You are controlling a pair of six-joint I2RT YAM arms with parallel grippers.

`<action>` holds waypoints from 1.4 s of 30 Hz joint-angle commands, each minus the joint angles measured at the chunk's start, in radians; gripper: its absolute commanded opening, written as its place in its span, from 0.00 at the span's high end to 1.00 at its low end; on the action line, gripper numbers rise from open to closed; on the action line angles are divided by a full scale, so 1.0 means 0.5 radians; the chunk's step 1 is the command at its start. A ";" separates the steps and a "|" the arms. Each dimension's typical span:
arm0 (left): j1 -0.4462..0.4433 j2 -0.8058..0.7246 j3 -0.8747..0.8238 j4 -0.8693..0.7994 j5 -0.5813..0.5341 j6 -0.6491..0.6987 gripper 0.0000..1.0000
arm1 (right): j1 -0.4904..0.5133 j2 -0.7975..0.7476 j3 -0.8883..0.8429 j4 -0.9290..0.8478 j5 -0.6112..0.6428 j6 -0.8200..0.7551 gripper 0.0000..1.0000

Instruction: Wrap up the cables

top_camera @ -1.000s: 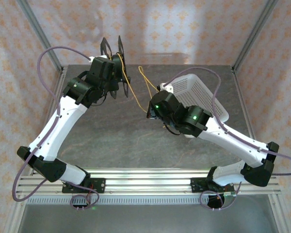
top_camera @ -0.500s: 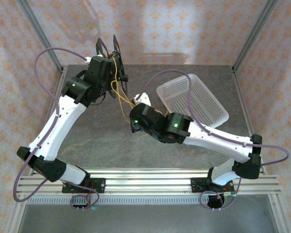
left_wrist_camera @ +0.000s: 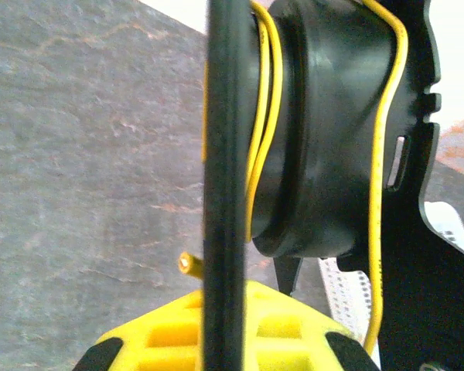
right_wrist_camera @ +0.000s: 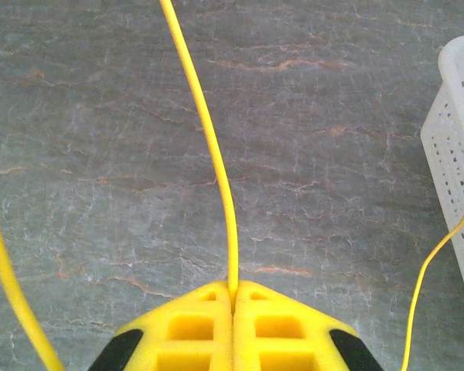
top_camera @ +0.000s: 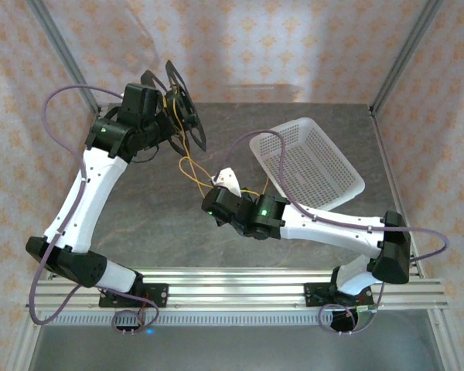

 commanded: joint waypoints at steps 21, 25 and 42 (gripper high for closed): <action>0.467 -0.270 -0.165 0.670 0.928 -0.382 1.00 | -0.689 -0.383 -0.749 0.700 -0.911 0.600 1.00; 0.490 -0.296 -0.197 0.747 1.007 -0.432 1.00 | -0.817 -0.307 -0.795 0.757 -1.039 0.789 1.00; 0.462 -0.388 -0.204 0.562 1.622 -0.038 1.00 | -1.568 0.276 -0.418 0.943 -1.812 0.855 1.00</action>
